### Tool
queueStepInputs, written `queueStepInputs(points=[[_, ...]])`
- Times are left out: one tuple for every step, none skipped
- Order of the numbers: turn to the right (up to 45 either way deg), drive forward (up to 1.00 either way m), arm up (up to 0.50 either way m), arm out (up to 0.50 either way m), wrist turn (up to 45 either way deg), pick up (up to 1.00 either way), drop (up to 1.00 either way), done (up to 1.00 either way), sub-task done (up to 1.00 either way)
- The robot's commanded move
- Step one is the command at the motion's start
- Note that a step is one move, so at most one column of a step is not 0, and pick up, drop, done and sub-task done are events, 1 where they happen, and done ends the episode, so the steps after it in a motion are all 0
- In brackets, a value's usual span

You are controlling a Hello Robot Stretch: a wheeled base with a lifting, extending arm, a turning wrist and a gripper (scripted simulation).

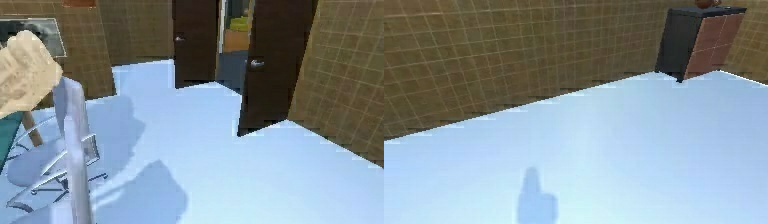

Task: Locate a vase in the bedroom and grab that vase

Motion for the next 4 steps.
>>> queueStepInputs(points=[[45.0,0.0,0.0,0.0,0.0,0.0,0.0,0.0,0.0],[45.0,0.0,0.0,0.0,0.0,0.0,0.0,0.0,0.0],[9.0,0.0,0.0,0.0,0.0,0.0,0.0,0.0,0.0],[0.0,0.15,0.0,0.0,0.0,0.0,0.0,0.0,0.0]])
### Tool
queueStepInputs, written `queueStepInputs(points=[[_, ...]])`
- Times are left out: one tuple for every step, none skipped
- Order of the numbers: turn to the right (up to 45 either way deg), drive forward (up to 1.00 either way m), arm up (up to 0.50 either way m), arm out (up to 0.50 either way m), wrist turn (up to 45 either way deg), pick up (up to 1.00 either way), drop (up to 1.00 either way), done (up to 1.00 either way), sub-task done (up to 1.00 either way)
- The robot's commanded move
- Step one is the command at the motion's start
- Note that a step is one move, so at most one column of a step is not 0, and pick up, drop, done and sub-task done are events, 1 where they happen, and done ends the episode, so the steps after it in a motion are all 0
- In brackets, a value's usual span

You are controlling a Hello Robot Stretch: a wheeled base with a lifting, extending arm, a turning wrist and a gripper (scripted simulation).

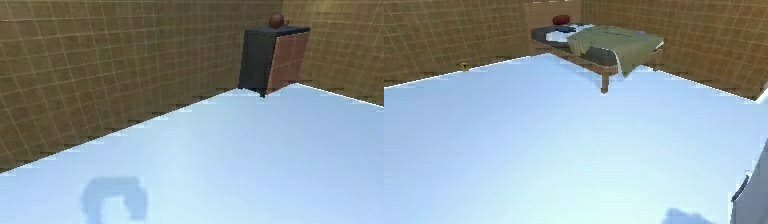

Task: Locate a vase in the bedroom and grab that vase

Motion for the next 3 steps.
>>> queueStepInputs(points=[[-45.0,0.0,0.0,0.0,0.0,0.0,0.0,0.0,0.0],[-42.0,0.0,0.0,0.0,0.0,0.0,0.0,0.0,0.0],[0.0,0.75,0.0,0.0,0.0,0.0,0.0,0.0,0.0]])
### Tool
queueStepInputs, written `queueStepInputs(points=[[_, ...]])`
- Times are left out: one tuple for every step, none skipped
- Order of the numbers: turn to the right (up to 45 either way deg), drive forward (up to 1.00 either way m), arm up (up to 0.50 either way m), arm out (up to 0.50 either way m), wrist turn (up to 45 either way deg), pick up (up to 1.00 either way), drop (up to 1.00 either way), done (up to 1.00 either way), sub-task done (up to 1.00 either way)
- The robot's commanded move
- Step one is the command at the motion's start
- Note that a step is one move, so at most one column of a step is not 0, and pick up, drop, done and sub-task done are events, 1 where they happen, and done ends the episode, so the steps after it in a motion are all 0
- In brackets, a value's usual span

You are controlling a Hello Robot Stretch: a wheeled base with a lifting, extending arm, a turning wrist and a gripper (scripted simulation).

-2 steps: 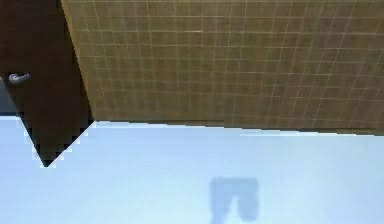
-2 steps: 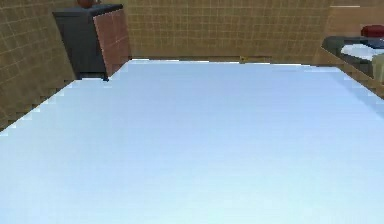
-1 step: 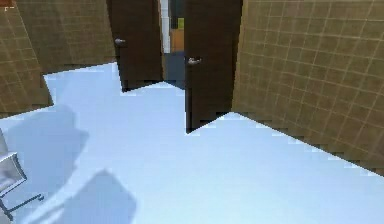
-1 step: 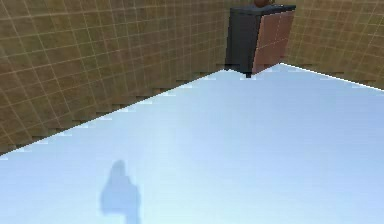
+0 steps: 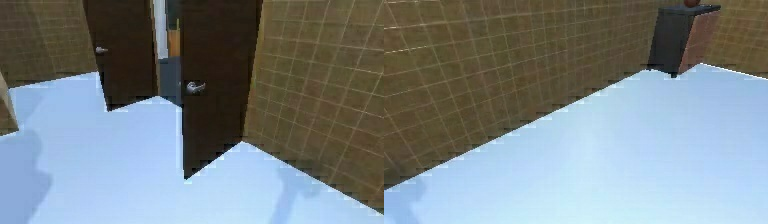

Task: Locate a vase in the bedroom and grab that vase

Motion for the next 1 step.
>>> queueStepInputs(points=[[-21.0,0.0,0.0,0.0,0.0,0.0,0.0,0.0,0.0]])
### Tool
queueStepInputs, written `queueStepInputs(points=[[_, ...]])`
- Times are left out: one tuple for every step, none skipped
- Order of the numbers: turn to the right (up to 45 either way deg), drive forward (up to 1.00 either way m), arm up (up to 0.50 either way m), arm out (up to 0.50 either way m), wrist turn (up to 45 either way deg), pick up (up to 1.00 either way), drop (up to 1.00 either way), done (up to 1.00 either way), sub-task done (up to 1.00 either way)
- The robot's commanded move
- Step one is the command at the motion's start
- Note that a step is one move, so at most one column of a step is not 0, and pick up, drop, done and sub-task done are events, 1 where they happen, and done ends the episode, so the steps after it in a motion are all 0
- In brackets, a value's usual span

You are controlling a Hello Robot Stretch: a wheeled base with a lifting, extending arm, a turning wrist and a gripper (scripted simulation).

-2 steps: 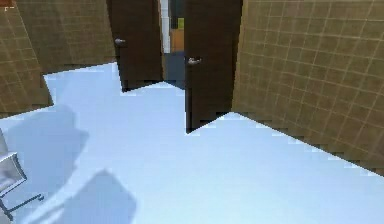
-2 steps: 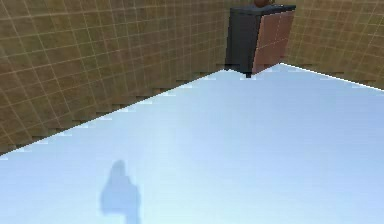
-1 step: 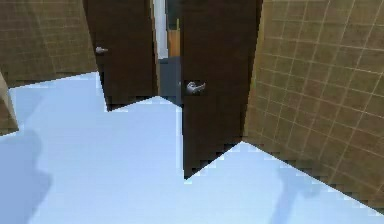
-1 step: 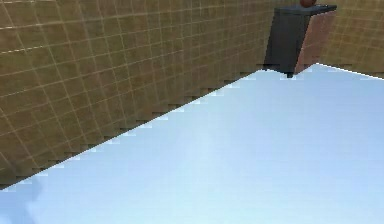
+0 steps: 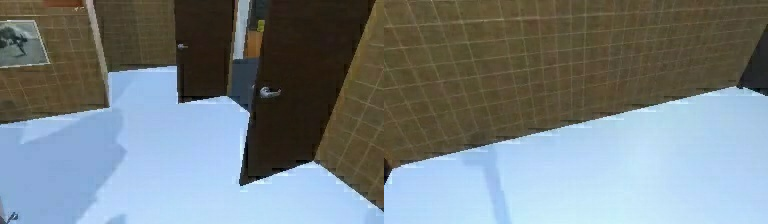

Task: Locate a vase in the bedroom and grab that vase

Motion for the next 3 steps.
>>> queueStepInputs(points=[[0.0,1.0,0.0,0.0,0.0,0.0,0.0,0.0,0.0],[0.0,1.0,0.0,0.0,0.0,0.0,0.0,0.0,0.0],[-24.0,0.0,0.0,0.0,0.0,0.0,0.0,0.0,0.0]])
